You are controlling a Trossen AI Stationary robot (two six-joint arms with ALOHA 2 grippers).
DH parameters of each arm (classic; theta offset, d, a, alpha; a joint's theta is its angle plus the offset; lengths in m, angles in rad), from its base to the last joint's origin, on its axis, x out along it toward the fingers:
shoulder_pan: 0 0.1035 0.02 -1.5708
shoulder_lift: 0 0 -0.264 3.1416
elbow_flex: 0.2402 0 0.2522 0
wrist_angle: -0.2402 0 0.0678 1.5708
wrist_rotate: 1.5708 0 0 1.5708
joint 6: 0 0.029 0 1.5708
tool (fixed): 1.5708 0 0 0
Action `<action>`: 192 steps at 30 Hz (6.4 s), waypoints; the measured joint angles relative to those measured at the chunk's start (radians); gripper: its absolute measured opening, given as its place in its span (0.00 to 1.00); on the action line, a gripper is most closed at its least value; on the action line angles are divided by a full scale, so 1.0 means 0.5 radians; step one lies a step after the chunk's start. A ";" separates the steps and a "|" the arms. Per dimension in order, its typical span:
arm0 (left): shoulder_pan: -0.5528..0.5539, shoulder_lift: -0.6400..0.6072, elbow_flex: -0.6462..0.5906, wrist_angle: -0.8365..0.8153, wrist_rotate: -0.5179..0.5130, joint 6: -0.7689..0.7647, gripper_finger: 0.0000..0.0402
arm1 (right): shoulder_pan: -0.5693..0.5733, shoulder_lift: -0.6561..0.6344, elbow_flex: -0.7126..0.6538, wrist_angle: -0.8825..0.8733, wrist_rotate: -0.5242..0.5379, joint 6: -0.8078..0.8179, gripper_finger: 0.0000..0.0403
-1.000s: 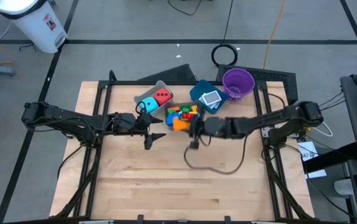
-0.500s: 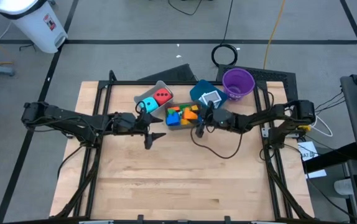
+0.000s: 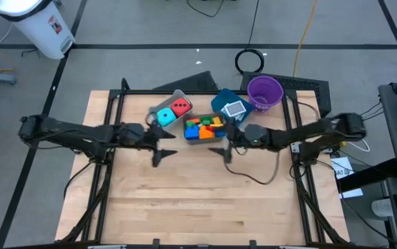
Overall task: Pick & Place Toys
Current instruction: Return to Home Position
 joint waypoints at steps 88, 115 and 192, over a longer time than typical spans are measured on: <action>-0.007 -1.855 -1.195 0.030 0.128 0.557 0.81 | 0.526 -2.499 -1.298 -1.007 0.341 -0.430 0.93; -0.007 -1.855 -1.195 0.030 0.127 0.554 0.81 | 0.526 -2.499 -1.298 -1.007 0.341 -0.429 0.93; -0.007 -1.856 -1.196 0.030 0.127 0.555 0.81 | 0.525 -2.499 -1.298 -1.007 0.341 -0.429 0.93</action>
